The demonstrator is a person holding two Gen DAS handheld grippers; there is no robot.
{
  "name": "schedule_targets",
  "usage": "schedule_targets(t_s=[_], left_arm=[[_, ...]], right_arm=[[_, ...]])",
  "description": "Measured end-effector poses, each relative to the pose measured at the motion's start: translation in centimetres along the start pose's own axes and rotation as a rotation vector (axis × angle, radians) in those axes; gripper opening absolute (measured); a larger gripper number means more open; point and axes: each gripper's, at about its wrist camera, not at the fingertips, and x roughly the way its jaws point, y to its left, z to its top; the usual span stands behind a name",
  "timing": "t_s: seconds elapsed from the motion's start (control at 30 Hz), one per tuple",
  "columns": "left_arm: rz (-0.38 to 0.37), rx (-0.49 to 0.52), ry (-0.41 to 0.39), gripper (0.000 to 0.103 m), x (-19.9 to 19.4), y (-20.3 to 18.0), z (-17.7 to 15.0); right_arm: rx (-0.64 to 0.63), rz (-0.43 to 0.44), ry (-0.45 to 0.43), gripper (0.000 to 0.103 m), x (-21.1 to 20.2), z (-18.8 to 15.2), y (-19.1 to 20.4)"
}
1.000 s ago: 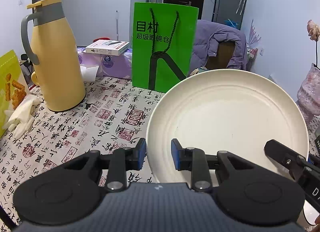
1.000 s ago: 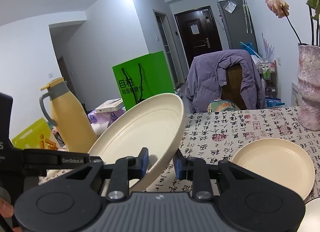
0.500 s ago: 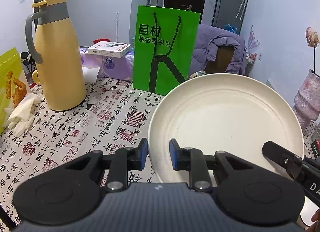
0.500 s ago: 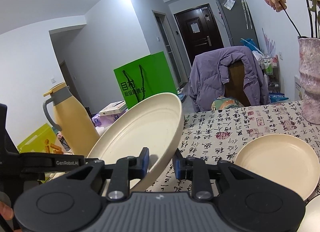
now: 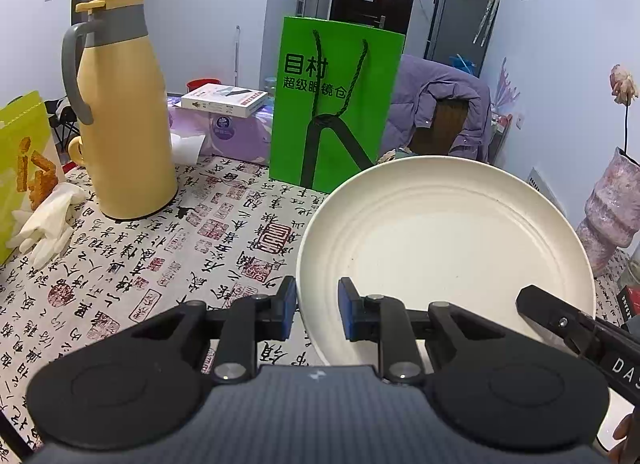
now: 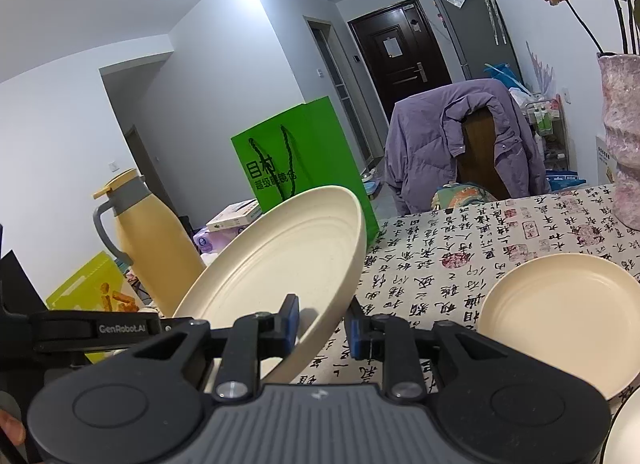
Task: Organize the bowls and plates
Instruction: 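Lift the cream plate higher with both grippers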
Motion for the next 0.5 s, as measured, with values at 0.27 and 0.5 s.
schedule_targets(t_s=[0.27, 0.5], left_arm=[[0.001, -0.007, -0.014, 0.023, -1.2, 0.5, -0.2], [-0.005, -0.016, -0.024, 0.023, -2.7, 1.2, -0.6]], right_arm=[[0.017, 0.017, 0.001, 0.023, -0.4, 0.0, 0.4], [0.038, 0.028, 0.002, 0.023, -1.4, -0.7, 0.9]])
